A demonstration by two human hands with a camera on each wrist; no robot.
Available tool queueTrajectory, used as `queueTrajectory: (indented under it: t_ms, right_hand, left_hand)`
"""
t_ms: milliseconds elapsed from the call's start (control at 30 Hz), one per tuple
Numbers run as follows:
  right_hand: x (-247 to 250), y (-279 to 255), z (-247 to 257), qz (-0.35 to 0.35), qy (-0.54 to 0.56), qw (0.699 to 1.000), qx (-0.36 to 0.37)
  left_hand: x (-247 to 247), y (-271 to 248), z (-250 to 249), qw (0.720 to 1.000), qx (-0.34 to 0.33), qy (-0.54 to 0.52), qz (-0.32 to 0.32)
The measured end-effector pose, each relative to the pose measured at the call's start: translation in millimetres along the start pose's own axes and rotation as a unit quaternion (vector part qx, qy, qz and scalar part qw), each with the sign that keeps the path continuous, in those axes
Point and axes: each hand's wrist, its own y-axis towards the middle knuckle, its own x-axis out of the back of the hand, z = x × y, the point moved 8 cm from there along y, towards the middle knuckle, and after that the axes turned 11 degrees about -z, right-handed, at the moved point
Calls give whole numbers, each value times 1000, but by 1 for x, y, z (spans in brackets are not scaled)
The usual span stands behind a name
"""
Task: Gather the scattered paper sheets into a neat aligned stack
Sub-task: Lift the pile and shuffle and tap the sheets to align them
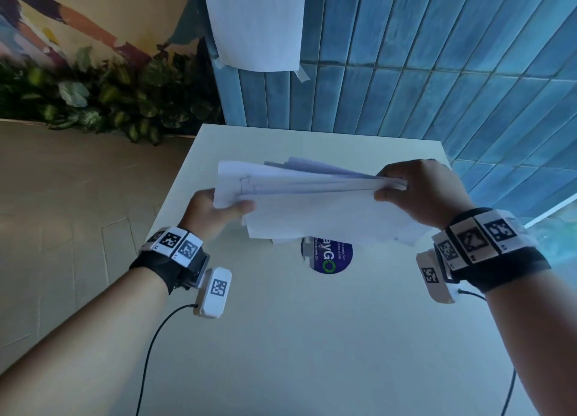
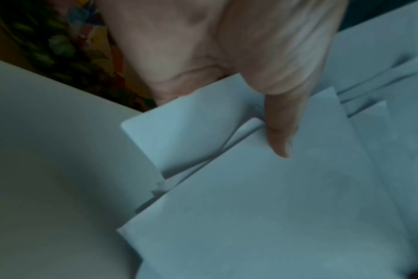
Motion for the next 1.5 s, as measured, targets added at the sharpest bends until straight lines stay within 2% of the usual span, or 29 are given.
queueTrajectory:
  t_ms: [100, 200, 333, 400, 500, 567, 633, 733, 933, 1200, 1333, 1500]
  right_hand:
    - [-13, -5, 0, 39, -18, 999, -2]
    - [-14, -6, -1, 56, -7, 998, -3]
    - [1, 5, -2, 46, 17, 999, 2]
    - [8, 10, -3, 41, 26, 999, 2]
    - [9, 10, -3, 65, 41, 997, 2]
    - [6, 7, -3, 94, 51, 994, 0]
    - [4, 4, -4, 107, 66, 992, -7]
    - [3, 2, -9, 111, 84, 990, -22]
    - [-9, -2, -12, 131, 88, 987, -31]
    - [4, 14, 5, 125, 92, 988, 2]
    - [-6, 10, 10, 172, 126, 976, -29]
    - [-39, -3, -4, 234, 156, 956, -89]
  left_hand:
    - [-11, -10, 26, 996, 33, 56, 56]
    - [-14, -12, 34, 991, 40, 99, 76]
    - [-12, -4, 12, 996, 17, 50, 75]
    - [-15, -5, 5, 994, 27, 10, 105]
    - [-27, -10, 10, 979, 29, 98, 178]
    - [-30, -12, 13, 966, 27, 164, 196]
    - [-35, -14, 4, 973, 30, 94, 209]
    - [-31, -13, -5, 980, 45, 14, 192]
    - [-25, -12, 6, 982, 78, 23, 169]
    - [-17, -11, 3, 985, 81, -48, 142]
    - [-14, -11, 14, 981, 125, -98, 111]
    - [-19, -19, 36, 970, 174, -113, 129]
